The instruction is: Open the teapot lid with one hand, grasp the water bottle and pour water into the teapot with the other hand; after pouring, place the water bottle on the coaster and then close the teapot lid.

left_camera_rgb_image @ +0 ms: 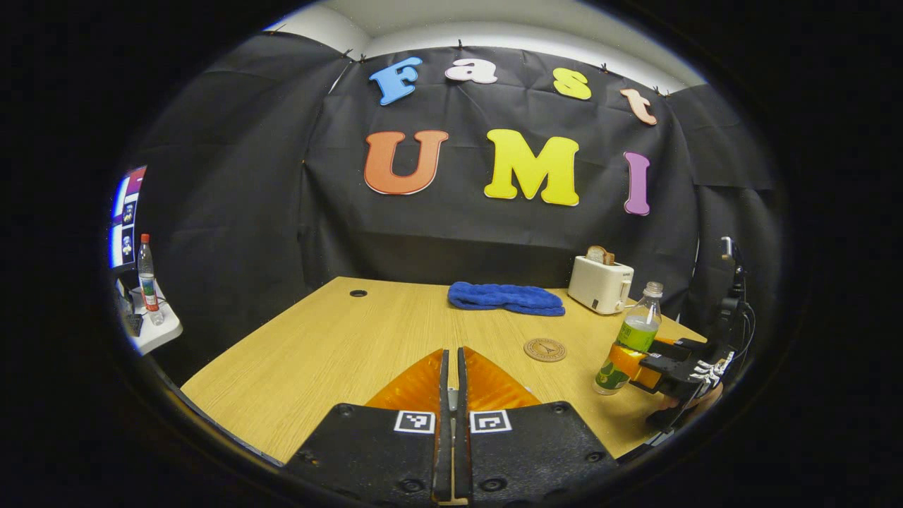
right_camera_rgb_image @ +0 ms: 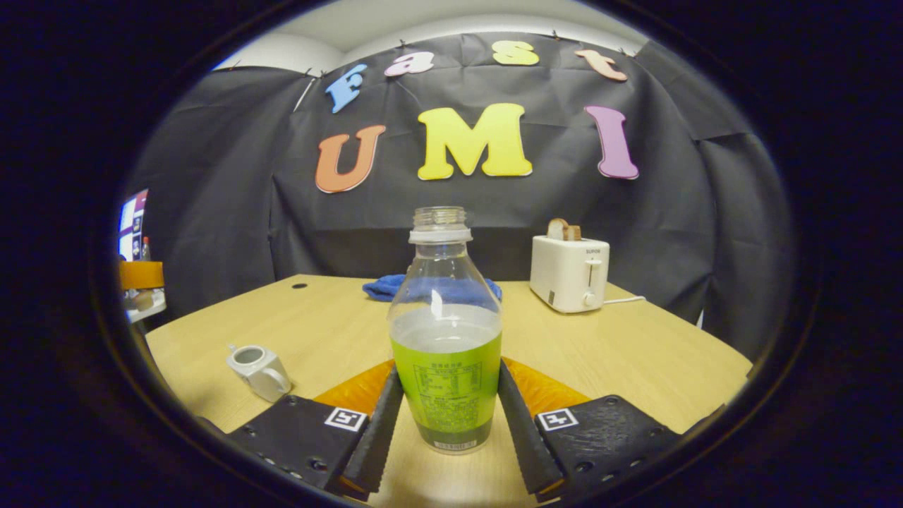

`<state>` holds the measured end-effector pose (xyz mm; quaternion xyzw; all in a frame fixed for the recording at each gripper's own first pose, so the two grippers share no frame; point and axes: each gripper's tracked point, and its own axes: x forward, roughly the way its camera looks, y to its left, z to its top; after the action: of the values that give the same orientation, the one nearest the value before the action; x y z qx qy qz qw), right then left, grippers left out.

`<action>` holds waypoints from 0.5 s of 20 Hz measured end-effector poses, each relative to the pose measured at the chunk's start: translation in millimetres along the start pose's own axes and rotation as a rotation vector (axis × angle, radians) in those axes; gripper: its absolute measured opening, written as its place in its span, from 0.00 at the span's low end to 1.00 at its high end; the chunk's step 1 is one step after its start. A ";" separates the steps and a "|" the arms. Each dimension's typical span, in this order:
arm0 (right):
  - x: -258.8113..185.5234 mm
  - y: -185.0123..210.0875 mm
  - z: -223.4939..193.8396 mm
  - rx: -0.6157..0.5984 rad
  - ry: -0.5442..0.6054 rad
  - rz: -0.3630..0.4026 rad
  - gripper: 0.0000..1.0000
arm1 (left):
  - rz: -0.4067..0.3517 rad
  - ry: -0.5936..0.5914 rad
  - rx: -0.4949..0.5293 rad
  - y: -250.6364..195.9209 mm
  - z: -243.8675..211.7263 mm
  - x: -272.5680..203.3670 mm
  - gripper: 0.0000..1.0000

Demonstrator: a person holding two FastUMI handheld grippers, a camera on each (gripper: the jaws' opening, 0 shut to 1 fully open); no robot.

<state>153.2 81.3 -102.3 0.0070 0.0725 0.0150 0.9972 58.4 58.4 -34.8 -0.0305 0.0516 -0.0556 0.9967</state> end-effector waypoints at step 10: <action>3.2 38.7 18.5 -0.574 0.016 -0.070 0.73 | -0.022 -0.007 -0.021 16.8 14.2 -20.0 0.04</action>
<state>157.9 119.8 -83.8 -0.2780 0.0734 0.0004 0.9578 41.9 78.2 -19.8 -0.0418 0.0486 -0.0658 0.9958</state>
